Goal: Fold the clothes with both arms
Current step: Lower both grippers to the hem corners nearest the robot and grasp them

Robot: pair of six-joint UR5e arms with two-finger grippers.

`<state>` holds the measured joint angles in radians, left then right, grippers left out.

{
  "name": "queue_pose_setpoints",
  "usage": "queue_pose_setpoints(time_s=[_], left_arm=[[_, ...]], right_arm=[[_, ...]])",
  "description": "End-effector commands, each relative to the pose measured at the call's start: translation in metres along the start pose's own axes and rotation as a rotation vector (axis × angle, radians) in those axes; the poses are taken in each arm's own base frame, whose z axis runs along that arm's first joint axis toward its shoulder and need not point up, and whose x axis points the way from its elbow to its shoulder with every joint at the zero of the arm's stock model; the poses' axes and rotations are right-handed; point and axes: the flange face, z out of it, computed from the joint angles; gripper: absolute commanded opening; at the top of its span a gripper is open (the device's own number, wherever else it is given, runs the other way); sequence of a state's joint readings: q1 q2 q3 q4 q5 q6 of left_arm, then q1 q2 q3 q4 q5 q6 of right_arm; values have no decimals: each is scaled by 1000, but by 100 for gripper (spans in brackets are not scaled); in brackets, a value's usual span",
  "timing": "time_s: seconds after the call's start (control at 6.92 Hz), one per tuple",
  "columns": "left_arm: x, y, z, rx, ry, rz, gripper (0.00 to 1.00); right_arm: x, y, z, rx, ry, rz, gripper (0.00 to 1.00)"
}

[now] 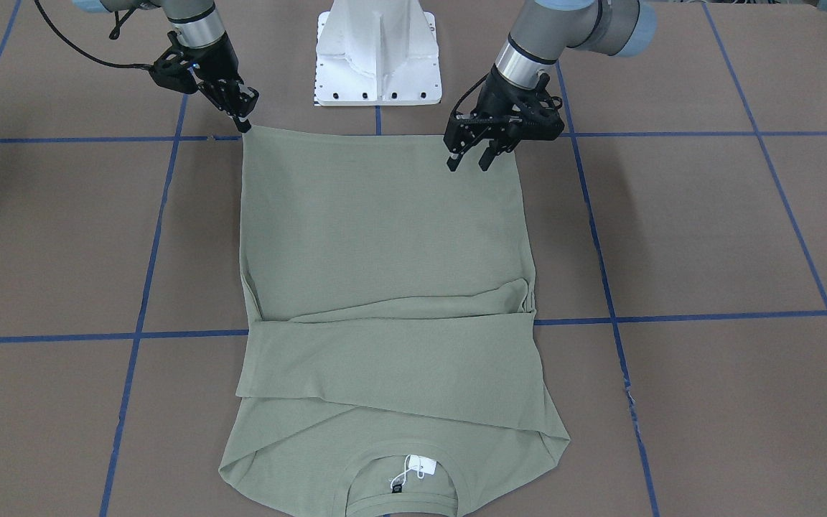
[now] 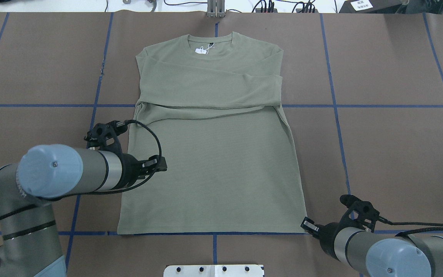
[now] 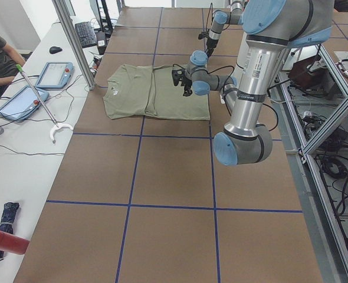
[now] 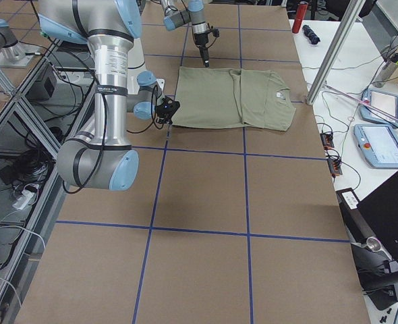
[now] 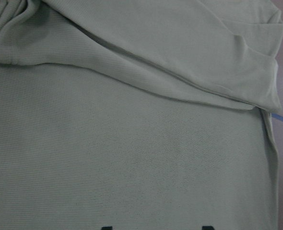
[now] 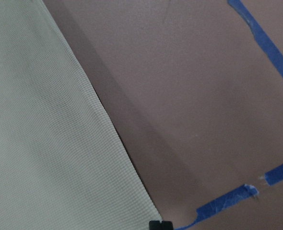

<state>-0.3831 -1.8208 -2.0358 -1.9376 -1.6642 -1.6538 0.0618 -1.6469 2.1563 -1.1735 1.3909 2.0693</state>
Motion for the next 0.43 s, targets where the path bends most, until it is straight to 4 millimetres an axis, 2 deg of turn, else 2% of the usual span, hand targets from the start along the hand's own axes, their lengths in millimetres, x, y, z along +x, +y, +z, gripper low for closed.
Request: queue_pose_setpoints(time_s=[0.0,0.29], left_arm=[[-54,34,9,17,-107,-57,69],[-86,59,22,-1,-176,-79,69]], right_arm=[[2,-2,0,4,3,0,0],[3,-1,1,4,5,-1,0]])
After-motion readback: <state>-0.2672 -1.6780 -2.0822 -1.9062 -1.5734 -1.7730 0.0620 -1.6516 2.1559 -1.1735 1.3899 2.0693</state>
